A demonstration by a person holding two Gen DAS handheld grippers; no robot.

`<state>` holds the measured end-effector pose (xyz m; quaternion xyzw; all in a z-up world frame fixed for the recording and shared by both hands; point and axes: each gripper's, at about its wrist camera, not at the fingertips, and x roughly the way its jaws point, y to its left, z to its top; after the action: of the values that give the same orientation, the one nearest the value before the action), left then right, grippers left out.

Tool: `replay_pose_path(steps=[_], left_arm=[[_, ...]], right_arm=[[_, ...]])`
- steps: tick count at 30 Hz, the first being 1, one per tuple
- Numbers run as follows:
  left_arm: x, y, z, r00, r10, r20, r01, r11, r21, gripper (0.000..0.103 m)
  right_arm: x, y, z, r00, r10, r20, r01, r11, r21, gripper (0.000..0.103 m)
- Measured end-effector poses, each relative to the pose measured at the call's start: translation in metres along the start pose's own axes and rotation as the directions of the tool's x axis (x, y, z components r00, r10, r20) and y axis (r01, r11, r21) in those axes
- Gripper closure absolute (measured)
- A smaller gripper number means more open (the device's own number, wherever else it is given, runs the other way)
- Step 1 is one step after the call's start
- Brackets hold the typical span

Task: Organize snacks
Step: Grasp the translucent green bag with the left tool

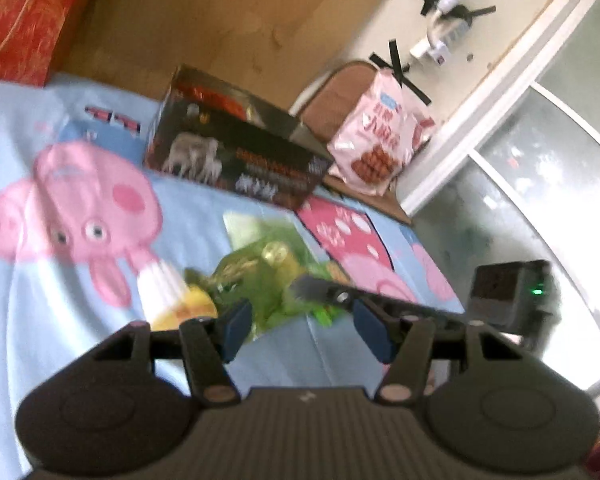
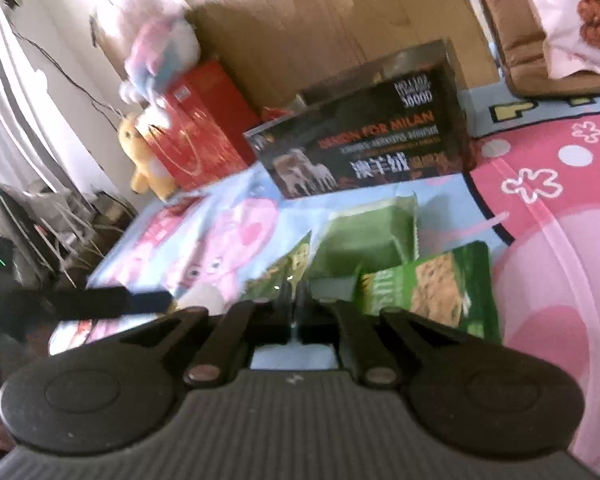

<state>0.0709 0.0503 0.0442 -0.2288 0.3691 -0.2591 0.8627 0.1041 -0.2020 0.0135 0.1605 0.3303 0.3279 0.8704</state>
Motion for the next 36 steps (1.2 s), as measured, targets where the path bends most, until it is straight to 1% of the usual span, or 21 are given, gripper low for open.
replay_pose_path(steps=[5, 9, 12, 13, 15, 17, 19, 20, 21, 22, 23, 24, 25, 27, 31, 34, 36], left_arm=[[0.008, 0.003, -0.015, 0.998, -0.039, -0.049, 0.037, 0.999, -0.038, 0.046], [0.023, -0.006, -0.025, 0.994, -0.052, -0.098, 0.05, 0.998, -0.024, 0.045], [0.041, -0.014, -0.032, 0.986, -0.054, -0.155, 0.053, 0.999, -0.006, 0.045], [0.046, -0.017, -0.034, 0.984, -0.055, -0.169, 0.056, 0.998, 0.0, 0.045], [0.054, -0.021, -0.038, 0.98, -0.064, -0.187, 0.066, 0.998, 0.004, 0.045], [0.059, -0.026, -0.038, 0.979, -0.068, -0.192, 0.071, 0.997, 0.012, 0.045], [0.064, -0.028, -0.038, 0.979, -0.068, -0.19, 0.071, 0.997, 0.012, 0.047], [0.065, -0.028, -0.037, 0.981, -0.065, -0.186, 0.068, 0.998, 0.01, 0.051], [0.068, -0.029, -0.036, 0.98, -0.059, -0.188, 0.061, 0.998, 0.007, 0.061], [0.07, -0.03, -0.035, 0.98, -0.061, -0.191, 0.063, 0.998, 0.007, 0.077], [0.072, -0.03, -0.035, 0.976, -0.085, -0.201, 0.086, 0.996, -0.003, 0.087], [0.072, -0.031, -0.035, 0.973, -0.106, -0.206, 0.105, 0.994, -0.014, 0.089], [0.073, -0.033, -0.034, 0.974, -0.107, -0.201, 0.108, 0.994, -0.005, 0.09], [0.073, -0.038, -0.034, 0.977, -0.088, -0.193, 0.095, 0.995, 0.028, 0.09], [0.068, -0.038, -0.029, 0.981, -0.092, -0.172, 0.097, 0.995, 0.019, 0.09], [0.061, -0.035, -0.023, 0.983, -0.11, -0.146, 0.113, 0.993, 0.017, 0.09], [0.059, -0.032, -0.021, 0.985, -0.099, -0.138, 0.104, 0.994, 0.025, 0.09]], right_arm=[[-0.036, 0.008, -0.027, 0.998, -0.034, 0.047, 0.033, 0.999, 0.012, 0.099], [-0.06, 0.0, -0.052, 0.989, -0.13, 0.076, 0.127, 0.991, 0.047, 0.099], [-0.073, -0.016, -0.068, 0.981, -0.177, 0.075, 0.168, 0.979, 0.112, 0.099], [-0.076, -0.02, -0.073, 0.981, -0.176, 0.082, 0.164, 0.978, 0.13, 0.098], [-0.08, -0.024, -0.076, 0.985, -0.145, 0.09, 0.129, 0.979, 0.16, 0.094], [-0.08, -0.022, -0.077, 0.988, -0.125, 0.087, 0.113, 0.984, 0.138, 0.09], [-0.077, -0.018, -0.077, 0.989, -0.116, 0.087, 0.108, 0.99, 0.087, 0.087], [-0.077, -0.019, -0.078, 0.989, -0.114, 0.091, 0.108, 0.992, 0.066, 0.087], [-0.077, -0.021, -0.077, 0.99, -0.108, 0.094, 0.103, 0.993, 0.059, 0.087], [-0.078, -0.024, -0.077, 0.99, -0.099, 0.099, 0.092, 0.993, 0.067, 0.087], [-0.078, -0.027, -0.078, 0.991, -0.088, 0.104, 0.08, 0.993, 0.084, 0.087], [-0.08, -0.03, -0.079, 0.991, -0.082, 0.109, 0.072, 0.993, 0.096, 0.088], [-0.08, -0.031, -0.08, 0.99, -0.087, 0.113, 0.075, 0.992, 0.101, 0.093], [-0.08, -0.03, -0.079, 0.988, -0.098, 0.119, 0.088, 0.992, 0.089, 0.096], [-0.079, -0.028, -0.076, 0.988, -0.086, 0.125, 0.076, 0.994, 0.078, 0.096], [-0.082, -0.026, -0.07, 0.985, -0.066, 0.157, 0.053, 0.995, 0.08, 0.096], [-0.08, -0.025, -0.066, 0.984, -0.055, 0.167, 0.043, 0.996, 0.075, 0.096]])
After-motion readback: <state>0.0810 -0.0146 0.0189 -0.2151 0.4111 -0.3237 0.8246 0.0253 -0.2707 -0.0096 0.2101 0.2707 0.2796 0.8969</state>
